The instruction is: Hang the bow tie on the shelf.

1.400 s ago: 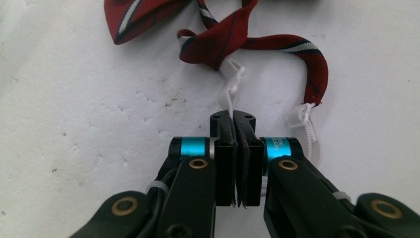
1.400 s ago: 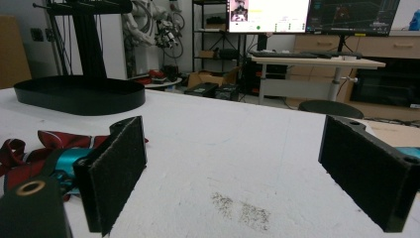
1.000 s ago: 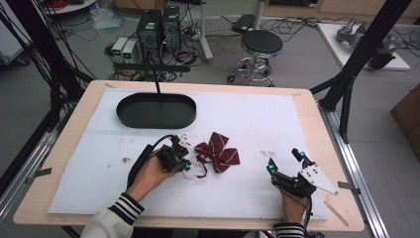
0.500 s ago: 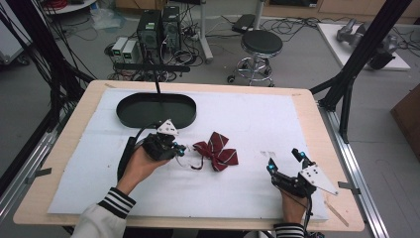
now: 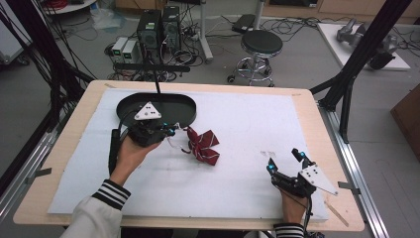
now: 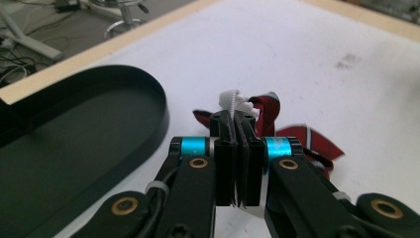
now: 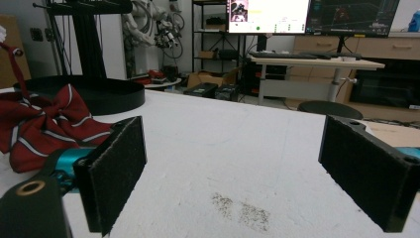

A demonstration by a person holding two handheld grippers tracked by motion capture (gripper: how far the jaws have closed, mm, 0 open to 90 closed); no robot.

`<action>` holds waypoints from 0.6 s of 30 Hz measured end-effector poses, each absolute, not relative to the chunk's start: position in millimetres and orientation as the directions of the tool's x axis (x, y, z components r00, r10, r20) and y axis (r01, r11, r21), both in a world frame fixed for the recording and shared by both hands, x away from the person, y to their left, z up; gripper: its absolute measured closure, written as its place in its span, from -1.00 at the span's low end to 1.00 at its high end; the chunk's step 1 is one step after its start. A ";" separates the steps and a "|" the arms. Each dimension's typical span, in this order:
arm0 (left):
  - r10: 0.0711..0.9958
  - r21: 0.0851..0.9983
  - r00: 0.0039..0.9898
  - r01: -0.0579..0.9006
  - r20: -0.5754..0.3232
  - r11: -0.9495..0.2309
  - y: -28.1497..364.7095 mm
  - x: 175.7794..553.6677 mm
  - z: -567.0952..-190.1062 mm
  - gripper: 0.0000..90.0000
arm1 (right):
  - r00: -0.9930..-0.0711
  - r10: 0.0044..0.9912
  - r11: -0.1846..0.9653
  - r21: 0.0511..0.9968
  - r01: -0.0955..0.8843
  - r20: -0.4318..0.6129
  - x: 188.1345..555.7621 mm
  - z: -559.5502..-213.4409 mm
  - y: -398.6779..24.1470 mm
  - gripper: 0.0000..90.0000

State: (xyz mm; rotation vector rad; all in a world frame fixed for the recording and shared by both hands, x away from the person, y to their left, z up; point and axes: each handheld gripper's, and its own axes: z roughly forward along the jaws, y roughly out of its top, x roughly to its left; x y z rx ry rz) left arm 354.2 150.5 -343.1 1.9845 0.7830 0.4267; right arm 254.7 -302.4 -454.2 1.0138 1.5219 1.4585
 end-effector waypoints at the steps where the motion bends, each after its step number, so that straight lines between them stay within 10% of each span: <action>1: 0.684 0.869 0.729 0.352 -0.022 -0.348 152.3 355.4 -342.1 0.94 | -0.376 0.926 0.023 0.999 0.030 -0.010 254.7 -454.2 -302.4 -0.77; 18: 0.717 0.940 0.697 0.252 -0.011 -0.230 171.4 379.8 -309.2 0.94 | -0.372 0.928 0.018 0.999 0.029 -0.006 254.2 -454.2 -302.3 -0.77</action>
